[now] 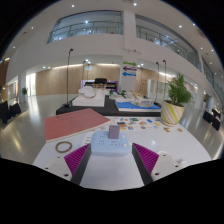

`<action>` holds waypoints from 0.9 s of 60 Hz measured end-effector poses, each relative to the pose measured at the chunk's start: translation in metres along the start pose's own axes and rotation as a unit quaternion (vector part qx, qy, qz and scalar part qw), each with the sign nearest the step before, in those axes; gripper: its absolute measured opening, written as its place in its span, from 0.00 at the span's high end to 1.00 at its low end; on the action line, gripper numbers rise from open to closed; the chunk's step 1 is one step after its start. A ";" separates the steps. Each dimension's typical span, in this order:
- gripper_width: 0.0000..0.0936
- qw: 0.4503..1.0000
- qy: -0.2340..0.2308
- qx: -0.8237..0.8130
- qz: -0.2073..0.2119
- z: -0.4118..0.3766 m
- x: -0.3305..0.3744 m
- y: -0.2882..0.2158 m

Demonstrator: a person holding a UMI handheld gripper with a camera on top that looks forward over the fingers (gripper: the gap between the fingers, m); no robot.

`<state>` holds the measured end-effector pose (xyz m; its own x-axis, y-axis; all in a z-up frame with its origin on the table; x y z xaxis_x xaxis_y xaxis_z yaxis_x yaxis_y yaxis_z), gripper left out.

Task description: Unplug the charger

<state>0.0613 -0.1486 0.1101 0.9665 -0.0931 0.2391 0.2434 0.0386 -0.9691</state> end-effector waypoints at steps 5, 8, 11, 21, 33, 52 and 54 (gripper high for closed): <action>0.08 1.000 -0.002 -0.002 -0.002 0.004 -0.030 0.002; 0.09 1.000 -0.004 -0.003 -0.001 0.007 -0.048 0.003; 0.09 1.000 -0.003 -0.004 -0.004 0.009 -0.065 0.004; 0.09 1.000 -0.006 -0.019 -0.009 0.012 -0.109 0.001; 0.11 1.000 -0.021 -0.018 -0.014 0.009 -0.138 0.000; 0.80 0.999 -0.025 -0.036 -0.007 0.012 -0.150 -0.014; 0.80 0.999 -0.022 -0.034 0.018 0.015 -0.148 -0.030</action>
<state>-0.0874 -0.1207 0.1044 0.9774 -0.0490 0.2054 0.2044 -0.0258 -0.9786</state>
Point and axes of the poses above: the point between the fingertips, and its own axes, seen from behind it with the camera up: z to the right, y down, x backward, against the way the camera looks, the point moved 9 cm from there along x, backward, against the way the camera looks, and after that the axes turned 6 degrees about z, right-handed, at the moved point
